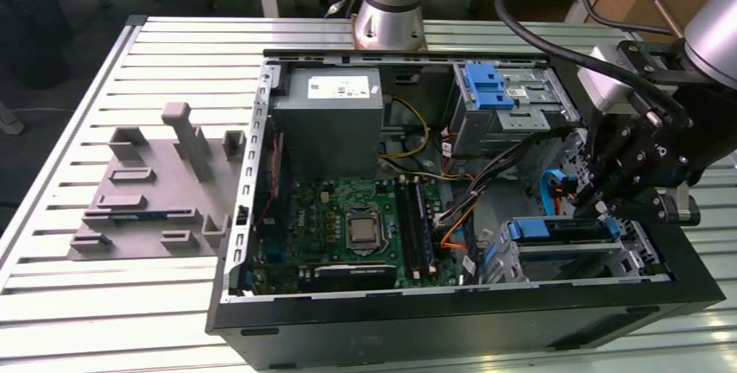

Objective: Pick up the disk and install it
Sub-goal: 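Insert the first disk wire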

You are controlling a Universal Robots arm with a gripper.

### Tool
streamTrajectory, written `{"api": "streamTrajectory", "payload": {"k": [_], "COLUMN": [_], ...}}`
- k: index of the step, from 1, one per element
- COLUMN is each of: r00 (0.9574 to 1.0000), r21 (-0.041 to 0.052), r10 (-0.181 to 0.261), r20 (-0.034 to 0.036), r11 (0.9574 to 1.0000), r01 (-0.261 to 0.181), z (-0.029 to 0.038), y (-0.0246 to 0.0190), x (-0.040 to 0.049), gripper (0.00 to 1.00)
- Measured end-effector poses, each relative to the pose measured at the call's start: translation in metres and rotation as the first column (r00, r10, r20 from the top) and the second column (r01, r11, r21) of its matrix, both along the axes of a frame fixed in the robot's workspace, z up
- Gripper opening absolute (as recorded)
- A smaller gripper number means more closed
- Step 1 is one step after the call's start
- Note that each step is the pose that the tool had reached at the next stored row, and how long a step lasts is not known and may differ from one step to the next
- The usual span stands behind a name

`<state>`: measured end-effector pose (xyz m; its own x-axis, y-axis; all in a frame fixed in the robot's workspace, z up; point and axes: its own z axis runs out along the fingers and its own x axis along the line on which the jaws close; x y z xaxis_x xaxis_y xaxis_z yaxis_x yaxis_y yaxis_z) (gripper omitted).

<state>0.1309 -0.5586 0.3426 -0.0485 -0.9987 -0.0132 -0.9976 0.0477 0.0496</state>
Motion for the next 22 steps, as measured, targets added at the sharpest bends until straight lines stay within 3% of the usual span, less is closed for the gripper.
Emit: {"api": "streamTrajectory", "payload": {"k": [4,5,6,10,13,20,22], "r00": [1.0000,1.0000,1.0000,0.9997,0.9993,0.9992,0.9992], "r21": [-0.0002,0.0000,-0.0001,0.0001,0.0004,0.0041,0.0041], "r10": [0.000,0.000,0.000,0.000,0.000,0.000,0.000], "r20": [0.0002,0.0016,0.0039,0.0249,0.0361,0.0404,0.0404], "r11": [1.0000,1.0000,1.0000,1.0000,1.0000,1.0000,1.0000], "r01": [0.000,0.000,0.000,0.000,0.000,0.000,0.000], "z": [0.0017,0.0029,0.0039,0.0053,0.0055,0.0055,0.0055], "y": [-0.0001,0.0000,0.0000,0.0000,0.0000,0.0000,0.0000], "x": [0.0000,0.0001,0.0001,-0.0006,-0.0016,-0.0022,-0.0022], "gripper": [0.18,0.25,0.25,0.25,0.25,0.24,0.16]}}
